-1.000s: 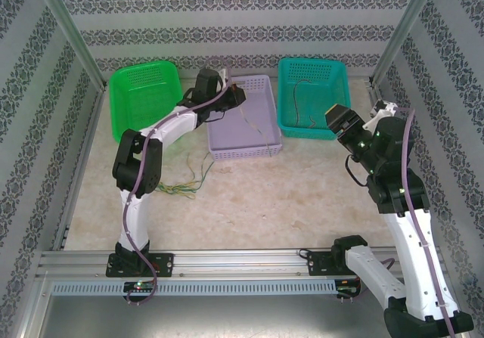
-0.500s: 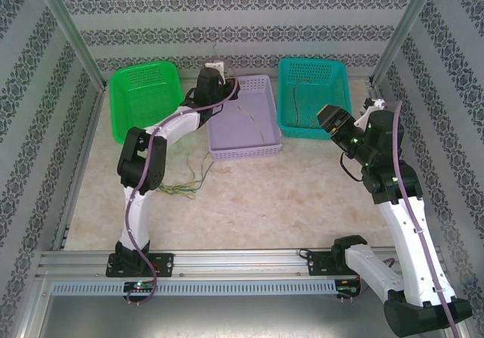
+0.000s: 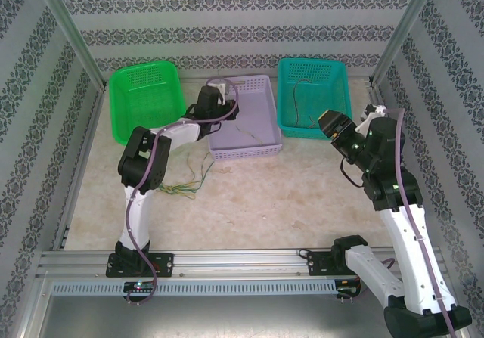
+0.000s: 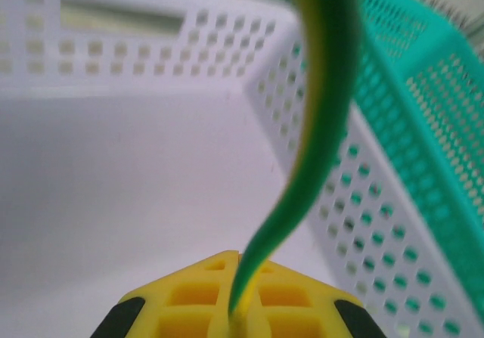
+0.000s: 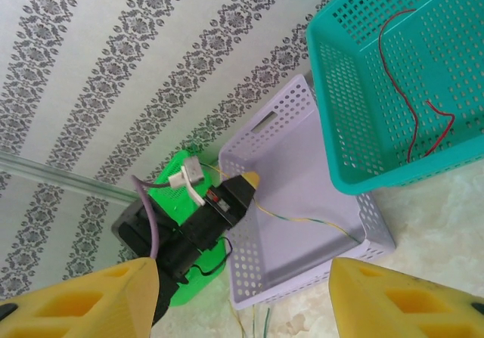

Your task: Untangle the cables

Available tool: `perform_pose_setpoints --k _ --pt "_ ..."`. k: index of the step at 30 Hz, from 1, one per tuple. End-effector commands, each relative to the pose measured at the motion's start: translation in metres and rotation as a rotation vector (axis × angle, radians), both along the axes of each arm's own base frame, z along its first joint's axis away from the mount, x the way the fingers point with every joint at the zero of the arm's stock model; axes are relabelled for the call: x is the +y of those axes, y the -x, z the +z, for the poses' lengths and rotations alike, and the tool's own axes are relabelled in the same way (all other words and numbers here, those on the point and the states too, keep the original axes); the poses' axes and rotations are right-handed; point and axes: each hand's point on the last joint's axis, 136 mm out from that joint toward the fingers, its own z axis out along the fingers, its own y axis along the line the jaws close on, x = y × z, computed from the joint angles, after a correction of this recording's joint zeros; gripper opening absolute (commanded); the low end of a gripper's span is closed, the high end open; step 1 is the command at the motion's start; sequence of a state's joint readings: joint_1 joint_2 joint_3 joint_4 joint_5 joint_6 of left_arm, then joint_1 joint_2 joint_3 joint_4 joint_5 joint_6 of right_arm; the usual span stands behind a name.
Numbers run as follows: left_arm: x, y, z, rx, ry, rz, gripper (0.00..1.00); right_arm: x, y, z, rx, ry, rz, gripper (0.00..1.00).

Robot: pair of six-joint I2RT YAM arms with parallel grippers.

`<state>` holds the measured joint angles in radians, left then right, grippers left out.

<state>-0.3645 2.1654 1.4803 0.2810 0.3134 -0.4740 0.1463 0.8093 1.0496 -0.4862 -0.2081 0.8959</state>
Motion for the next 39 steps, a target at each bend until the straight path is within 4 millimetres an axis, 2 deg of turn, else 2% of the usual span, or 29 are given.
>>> perform_pose_setpoints --k 1,5,17,23,27,31,34,37,39 --pt "-0.015 0.017 0.058 -0.121 0.055 -0.13 0.0 0.005 0.0 -0.006 0.014 -0.039 0.02 0.61" --pt "-0.02 0.035 0.052 -0.085 0.054 -0.206 0.0 0.012 -0.001 -0.016 0.056 -0.06 0.055 0.59" --pt "-0.024 0.059 0.045 -0.007 0.023 -0.306 0.0 0.016 0.003 -0.028 0.084 -0.065 0.074 0.59" --pt "-0.021 0.072 0.023 0.136 -0.022 -0.351 0.0 0.015 0.005 -0.03 0.08 -0.06 0.077 0.59" --pt "-0.017 0.072 0.014 0.23 -0.042 -0.347 0.0 0.015 0.005 -0.032 0.083 -0.063 0.077 0.59" --pt "-0.013 0.067 0.004 0.336 -0.084 -0.315 0.09 0.016 0.005 -0.032 0.083 -0.067 0.08 0.59" --pt "-0.007 0.064 -0.003 0.394 -0.118 -0.266 0.24 0.016 0.004 -0.031 0.081 -0.067 0.082 0.59" --pt "-0.004 0.064 -0.004 0.433 -0.131 -0.246 0.29 0.016 0.005 -0.029 0.078 -0.065 0.082 0.59" --pt "0.003 0.064 -0.003 0.45 -0.157 -0.214 0.36 0.016 0.005 -0.03 0.079 -0.066 0.08 0.59"
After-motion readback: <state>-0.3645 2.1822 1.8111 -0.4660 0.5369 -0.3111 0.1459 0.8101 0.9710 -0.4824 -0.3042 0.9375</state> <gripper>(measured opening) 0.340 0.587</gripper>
